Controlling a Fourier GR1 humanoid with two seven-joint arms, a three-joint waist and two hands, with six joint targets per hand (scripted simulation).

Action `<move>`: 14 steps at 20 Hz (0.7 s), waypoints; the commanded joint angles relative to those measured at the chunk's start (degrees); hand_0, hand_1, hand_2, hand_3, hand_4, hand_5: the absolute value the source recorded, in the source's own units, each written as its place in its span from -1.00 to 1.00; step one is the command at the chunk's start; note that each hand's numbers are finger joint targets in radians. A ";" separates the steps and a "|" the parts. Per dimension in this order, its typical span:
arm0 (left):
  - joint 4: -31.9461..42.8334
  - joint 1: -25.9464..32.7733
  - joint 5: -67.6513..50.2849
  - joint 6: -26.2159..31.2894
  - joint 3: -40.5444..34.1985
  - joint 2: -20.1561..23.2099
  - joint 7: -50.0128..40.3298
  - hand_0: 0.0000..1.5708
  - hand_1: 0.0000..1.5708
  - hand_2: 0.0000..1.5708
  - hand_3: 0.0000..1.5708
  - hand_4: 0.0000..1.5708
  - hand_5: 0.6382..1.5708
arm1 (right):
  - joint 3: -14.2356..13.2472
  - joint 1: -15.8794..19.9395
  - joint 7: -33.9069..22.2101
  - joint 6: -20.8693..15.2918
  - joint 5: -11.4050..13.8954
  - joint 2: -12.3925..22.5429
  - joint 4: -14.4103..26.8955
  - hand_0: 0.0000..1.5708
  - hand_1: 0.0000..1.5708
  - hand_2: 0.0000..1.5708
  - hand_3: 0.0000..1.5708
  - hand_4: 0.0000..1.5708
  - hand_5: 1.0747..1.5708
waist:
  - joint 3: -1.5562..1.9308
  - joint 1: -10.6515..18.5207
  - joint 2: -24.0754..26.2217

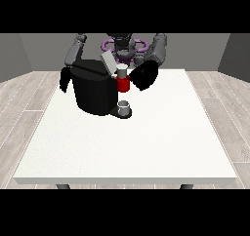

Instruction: Insert the coffee pod into the coffee machine and close the lid

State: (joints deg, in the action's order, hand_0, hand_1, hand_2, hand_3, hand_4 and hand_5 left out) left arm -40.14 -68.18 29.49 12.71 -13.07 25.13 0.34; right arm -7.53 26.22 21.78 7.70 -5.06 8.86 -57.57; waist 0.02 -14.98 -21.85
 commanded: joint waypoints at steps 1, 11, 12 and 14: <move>2.21 -2.08 1.13 -1.63 -0.31 1.83 -0.06 0.82 0.82 0.84 0.78 -0.22 1.00 | 1.51 1.52 -1.47 -0.17 0.12 -1.69 -1.85 -1.00 -1.00 -1.00 -1.00 -0.63 1.00 | -0.01 -2.54 -1.09; -1.59 13.66 -8.13 1.71 -1.97 -10.62 10.39 -1.00 -1.00 -1.00 -1.00 -1.00 1.00 | -3.01 -8.28 1.23 2.41 -2.77 0.85 4.62 -1.00 -1.00 -1.00 -1.00 -0.67 1.00 | -0.08 6.82 11.65; -2.06 13.77 -8.83 2.23 -2.08 -11.23 10.44 -1.00 -1.00 -1.00 -1.00 -1.00 1.00 | -2.61 -8.67 2.92 2.79 -2.47 0.26 5.18 -1.00 -1.00 -1.00 -1.00 -0.67 1.00 | -0.04 7.67 12.16; -1.61 17.26 -10.35 1.94 -3.14 -12.30 11.94 -1.00 -1.00 -1.00 -1.00 -1.00 1.00 | -2.27 -10.44 4.83 3.36 -2.11 0.48 4.10 -1.00 -1.00 -1.00 -1.00 -0.66 1.00 | -0.06 7.90 13.86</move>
State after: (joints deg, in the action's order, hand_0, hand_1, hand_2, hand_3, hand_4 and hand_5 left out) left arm -42.14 -56.58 22.60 13.23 -14.47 15.00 8.78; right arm -10.16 19.30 24.90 10.56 -7.33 9.68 -52.62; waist 0.01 -8.83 -12.09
